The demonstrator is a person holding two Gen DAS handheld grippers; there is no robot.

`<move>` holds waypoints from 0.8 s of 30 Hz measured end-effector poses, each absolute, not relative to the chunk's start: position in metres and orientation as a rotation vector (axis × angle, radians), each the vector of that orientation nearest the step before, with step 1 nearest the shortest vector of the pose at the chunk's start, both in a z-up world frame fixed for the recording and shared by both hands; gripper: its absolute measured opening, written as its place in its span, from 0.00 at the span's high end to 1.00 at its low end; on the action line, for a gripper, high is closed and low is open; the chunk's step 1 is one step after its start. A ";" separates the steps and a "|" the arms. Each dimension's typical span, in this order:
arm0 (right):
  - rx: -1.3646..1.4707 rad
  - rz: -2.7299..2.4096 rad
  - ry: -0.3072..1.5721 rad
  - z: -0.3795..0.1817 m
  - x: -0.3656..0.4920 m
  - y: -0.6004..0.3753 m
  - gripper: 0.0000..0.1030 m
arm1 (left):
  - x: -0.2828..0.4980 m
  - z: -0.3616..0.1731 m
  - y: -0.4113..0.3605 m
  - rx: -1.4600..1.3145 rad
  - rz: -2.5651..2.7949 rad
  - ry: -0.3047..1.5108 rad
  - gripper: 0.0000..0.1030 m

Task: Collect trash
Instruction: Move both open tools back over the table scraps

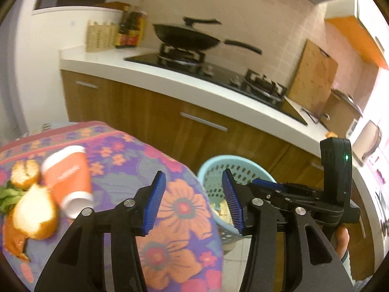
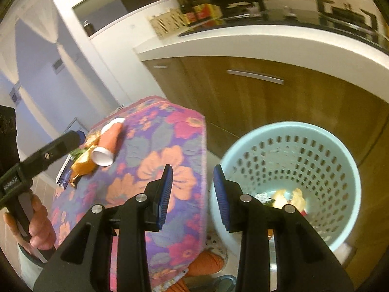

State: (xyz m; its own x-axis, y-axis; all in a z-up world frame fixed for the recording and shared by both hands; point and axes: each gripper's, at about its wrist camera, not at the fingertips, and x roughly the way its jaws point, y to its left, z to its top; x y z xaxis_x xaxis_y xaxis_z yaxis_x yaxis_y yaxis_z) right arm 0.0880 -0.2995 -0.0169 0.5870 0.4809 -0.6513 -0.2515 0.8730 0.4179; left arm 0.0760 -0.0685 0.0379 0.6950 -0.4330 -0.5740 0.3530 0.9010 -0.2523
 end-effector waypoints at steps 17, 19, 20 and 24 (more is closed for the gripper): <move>0.113 0.725 0.784 0.031 0.091 -0.129 0.69 | 0.022 0.044 0.139 -0.332 -0.067 0.585 0.37; 0.101 0.757 0.786 0.032 0.090 -0.109 0.69 | 0.018 0.032 0.158 -0.370 -0.043 0.602 0.37; 0.091 0.780 0.793 0.031 0.090 -0.094 0.70 | 0.019 0.026 0.164 -0.381 -0.035 0.612 0.37; 0.090 0.845 0.837 0.020 0.090 -0.054 0.61 | 0.027 -0.001 0.180 -0.401 -0.005 0.670 0.37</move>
State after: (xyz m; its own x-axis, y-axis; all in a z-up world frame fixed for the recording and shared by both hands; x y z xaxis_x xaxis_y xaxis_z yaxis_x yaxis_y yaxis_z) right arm 0.0899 -0.0540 0.0200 0.3727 0.6918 -0.6185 -0.6246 0.6800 0.3841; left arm 0.0270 0.1804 -0.0009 0.7868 -0.1322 -0.6029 -0.1233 0.9235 -0.3633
